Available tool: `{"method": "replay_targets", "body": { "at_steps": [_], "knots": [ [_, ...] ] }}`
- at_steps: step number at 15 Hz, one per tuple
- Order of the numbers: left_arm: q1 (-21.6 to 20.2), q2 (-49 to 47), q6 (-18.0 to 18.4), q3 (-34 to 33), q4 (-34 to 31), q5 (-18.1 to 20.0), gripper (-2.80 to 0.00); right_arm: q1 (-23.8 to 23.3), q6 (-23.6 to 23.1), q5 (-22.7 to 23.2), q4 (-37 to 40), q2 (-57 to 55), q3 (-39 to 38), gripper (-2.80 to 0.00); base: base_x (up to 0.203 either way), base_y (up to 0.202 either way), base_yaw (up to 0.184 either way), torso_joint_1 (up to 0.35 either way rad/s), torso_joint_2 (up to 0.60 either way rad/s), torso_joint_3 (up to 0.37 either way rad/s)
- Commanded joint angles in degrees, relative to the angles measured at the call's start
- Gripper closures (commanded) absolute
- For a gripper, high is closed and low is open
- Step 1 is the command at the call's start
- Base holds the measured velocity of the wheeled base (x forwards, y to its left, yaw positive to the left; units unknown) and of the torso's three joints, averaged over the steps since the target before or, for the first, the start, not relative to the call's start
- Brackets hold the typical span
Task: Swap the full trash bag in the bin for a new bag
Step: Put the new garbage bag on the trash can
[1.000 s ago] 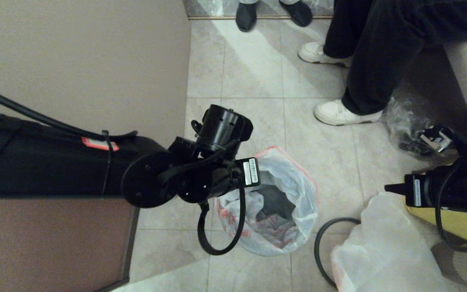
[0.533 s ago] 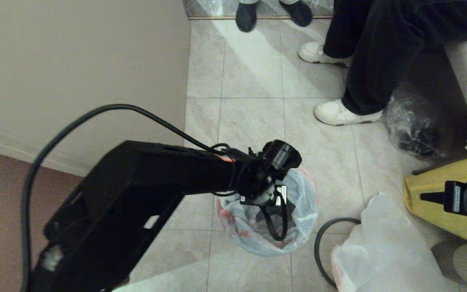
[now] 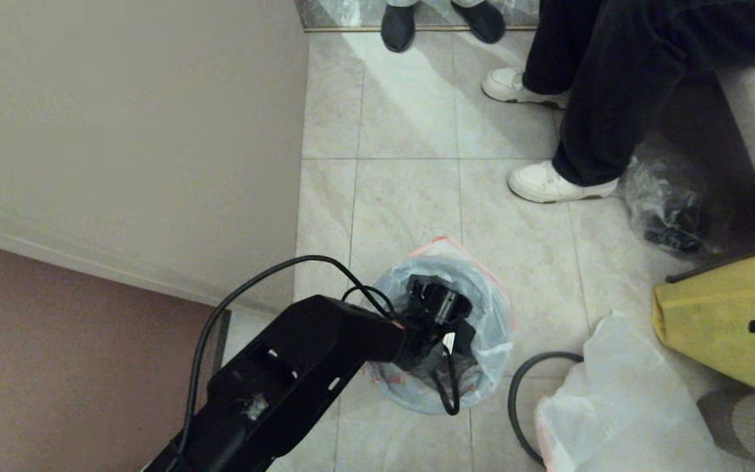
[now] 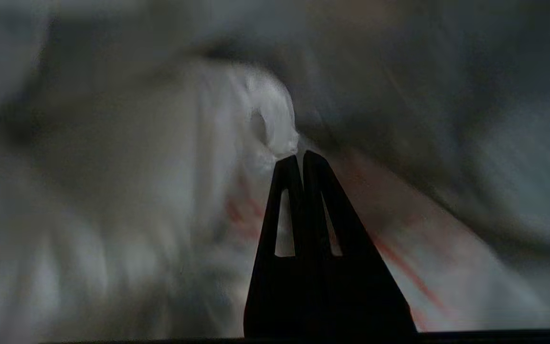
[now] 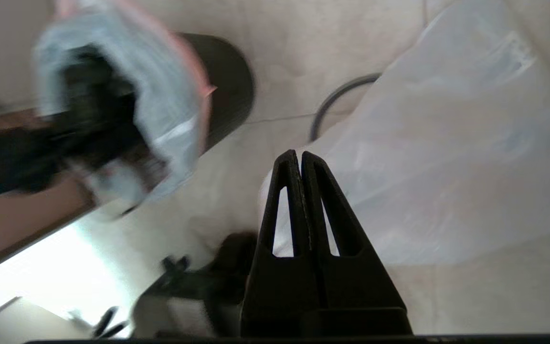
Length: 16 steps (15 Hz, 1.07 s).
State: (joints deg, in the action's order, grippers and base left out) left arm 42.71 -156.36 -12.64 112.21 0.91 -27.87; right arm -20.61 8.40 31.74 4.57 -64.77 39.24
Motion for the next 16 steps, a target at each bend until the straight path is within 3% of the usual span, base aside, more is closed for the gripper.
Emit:
{"method": "replay_targets", "body": {
  "at_steps": [1,5,8,11,16],
  "knots": [
    [-1.2,-4.3,3.8,0.0,7.8,-1.1,0.0,-2.8,0.0,4.6,7.5,10.2,-0.4,0.0,0.0,0.0,0.0,0.0,0.0,0.0],
    [-0.7,0.3,3.7,-0.7,7.6,-2.5,0.0,-3.3,-0.6,8.1,10.9,10.3,-0.6,0.0,0.0,0.0,0.0,0.0,0.0,0.0],
    [1.4,7.8,2.5,-5.3,7.6,-3.0,0.0,-3.6,-5.2,7.2,12.1,5.3,-0.8,0.0,0.0,0.0,0.0,0.0,0.0,0.0],
    [5.3,19.9,-0.1,-13.5,7.6,-3.1,0.0,-6.4,-12.3,0.7,14.3,-6.6,-0.8,0.0,0.0,0.0,0.0,0.0,0.0,0.0],
    [9.7,39.2,-4.3,-26.9,2.4,-3.7,0.0,-11.6,-28.0,-18.1,15.9,-22.9,0.0,0.0,0.0,0.0,0.0,0.0,0.0,0.0]
  ]
}}
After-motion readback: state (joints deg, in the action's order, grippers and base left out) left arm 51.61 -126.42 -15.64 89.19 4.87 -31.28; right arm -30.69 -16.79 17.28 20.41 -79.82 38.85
